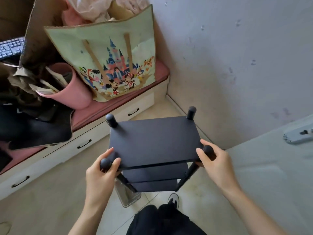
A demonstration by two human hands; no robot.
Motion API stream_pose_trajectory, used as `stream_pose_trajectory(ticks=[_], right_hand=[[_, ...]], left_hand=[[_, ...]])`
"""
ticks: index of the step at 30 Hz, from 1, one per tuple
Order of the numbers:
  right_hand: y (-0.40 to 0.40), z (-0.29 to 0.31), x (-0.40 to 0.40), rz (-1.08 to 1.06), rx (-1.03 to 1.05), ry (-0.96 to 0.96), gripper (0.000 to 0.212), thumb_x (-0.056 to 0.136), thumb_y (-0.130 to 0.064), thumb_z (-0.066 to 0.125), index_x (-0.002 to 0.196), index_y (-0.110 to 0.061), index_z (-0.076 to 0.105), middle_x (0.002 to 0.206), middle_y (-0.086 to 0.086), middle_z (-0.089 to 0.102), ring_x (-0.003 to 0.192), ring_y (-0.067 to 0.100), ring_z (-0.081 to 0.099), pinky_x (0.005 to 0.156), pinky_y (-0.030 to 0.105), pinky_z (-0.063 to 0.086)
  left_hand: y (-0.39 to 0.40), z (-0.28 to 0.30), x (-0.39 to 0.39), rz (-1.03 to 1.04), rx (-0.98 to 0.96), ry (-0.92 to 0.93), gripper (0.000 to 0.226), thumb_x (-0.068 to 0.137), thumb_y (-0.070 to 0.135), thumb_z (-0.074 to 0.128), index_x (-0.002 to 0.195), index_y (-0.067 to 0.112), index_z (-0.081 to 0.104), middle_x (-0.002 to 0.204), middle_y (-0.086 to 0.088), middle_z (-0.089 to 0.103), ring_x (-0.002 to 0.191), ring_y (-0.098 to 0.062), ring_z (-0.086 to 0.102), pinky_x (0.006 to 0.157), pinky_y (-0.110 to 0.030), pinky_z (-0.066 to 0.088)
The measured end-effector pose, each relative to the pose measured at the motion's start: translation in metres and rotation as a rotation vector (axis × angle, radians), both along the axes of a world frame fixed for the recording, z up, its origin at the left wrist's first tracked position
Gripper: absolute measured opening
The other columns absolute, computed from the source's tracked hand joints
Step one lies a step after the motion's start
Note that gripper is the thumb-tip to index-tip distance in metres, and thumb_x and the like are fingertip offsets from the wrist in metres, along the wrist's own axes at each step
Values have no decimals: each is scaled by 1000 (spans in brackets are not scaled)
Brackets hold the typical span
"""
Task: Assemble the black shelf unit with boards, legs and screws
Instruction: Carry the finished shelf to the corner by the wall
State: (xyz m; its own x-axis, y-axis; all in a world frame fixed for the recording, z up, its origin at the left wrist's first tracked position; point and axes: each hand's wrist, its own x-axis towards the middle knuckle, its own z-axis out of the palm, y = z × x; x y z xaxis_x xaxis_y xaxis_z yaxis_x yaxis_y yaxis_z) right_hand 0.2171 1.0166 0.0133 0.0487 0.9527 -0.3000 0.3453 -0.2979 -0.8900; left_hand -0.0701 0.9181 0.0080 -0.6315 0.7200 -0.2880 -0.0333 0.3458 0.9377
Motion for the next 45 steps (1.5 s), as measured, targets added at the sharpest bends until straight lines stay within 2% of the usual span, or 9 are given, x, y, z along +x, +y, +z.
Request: stream_pose_trajectory(ticks=[5, 9, 13, 20, 24, 31, 38, 42, 45], right_hand=[[42, -7, 22, -89, 50, 35, 21, 91, -11, 68, 109, -21, 68, 87, 9, 63, 79, 17, 67, 63, 17, 57], [81, -11, 25, -85, 61, -98, 25, 92, -17, 67, 117, -20, 65, 90, -9, 64, 81, 3, 67, 71, 22, 59], [127, -24, 20, -78, 85, -263, 31, 91, -23, 69, 121, -15, 65, 91, -14, 62, 89, 18, 63, 84, 32, 52], [208, -47, 8, -111, 66, -378, 22, 92, -25, 67, 112, -15, 65, 76, -17, 56, 70, 9, 53, 63, 20, 30], [251, -69, 1, -163, 71, -358, 13, 93, -22, 65, 105, -18, 63, 59, -9, 50, 56, 8, 49, 58, 14, 38], [334, -141, -9, -210, 60, -256, 11, 95, -13, 63, 97, -21, 56, 62, -1, 51, 56, 9, 49, 53, 14, 37], [406, -215, -20, -119, 18, -230, 9, 96, -16, 61, 102, -20, 55, 82, -2, 59, 66, 14, 54, 59, 14, 40], [427, -254, -29, -129, 2, -190, 11, 96, -15, 61, 104, -19, 55, 89, -2, 60, 71, 11, 56, 61, 14, 41], [434, -278, -36, -187, -1, -149, 11, 94, -12, 64, 101, -18, 58, 93, -9, 61, 77, 0, 58, 65, 7, 42]], left_hand=[[55, -12, 26, -55, 30, -14, 27, 91, 7, 70, 108, 27, 72, 116, -17, 70, 95, -29, 74, 75, -27, 62], [104, -23, 27, -98, 28, -63, 36, 93, 9, 69, 119, 33, 66, 113, -5, 73, 96, -20, 75, 74, -24, 61], [158, -42, 19, -127, -6, -80, 49, 94, 10, 69, 137, 29, 58, 113, 12, 75, 103, -20, 73, 84, -37, 62], [253, -70, 4, -173, -130, -32, 60, 94, 20, 70, 148, 31, 48, 116, 27, 67, 107, -15, 71, 92, -47, 59], [309, -89, 0, -218, -206, 167, 57, 96, 29, 68, 149, 29, 48, 123, 25, 61, 117, -14, 65, 98, -45, 55], [401, -141, 2, -266, -320, 572, 46, 97, 32, 65, 141, 22, 57, 87, 5, 70, 84, -31, 71, 68, -34, 43], [471, -220, -13, -227, -340, 345, 49, 100, 30, 61, 147, 27, 50, 104, 27, 59, 88, 10, 58, 77, -18, 44], [502, -258, -23, -251, -325, 251, 52, 101, 22, 61, 150, 24, 47, 134, 13, 60, 124, -10, 56, 102, -23, 42], [517, -289, -29, -260, -306, 230, 53, 100, 16, 61, 151, 21, 46, 146, 12, 53, 131, -2, 48, 104, -16, 35]])
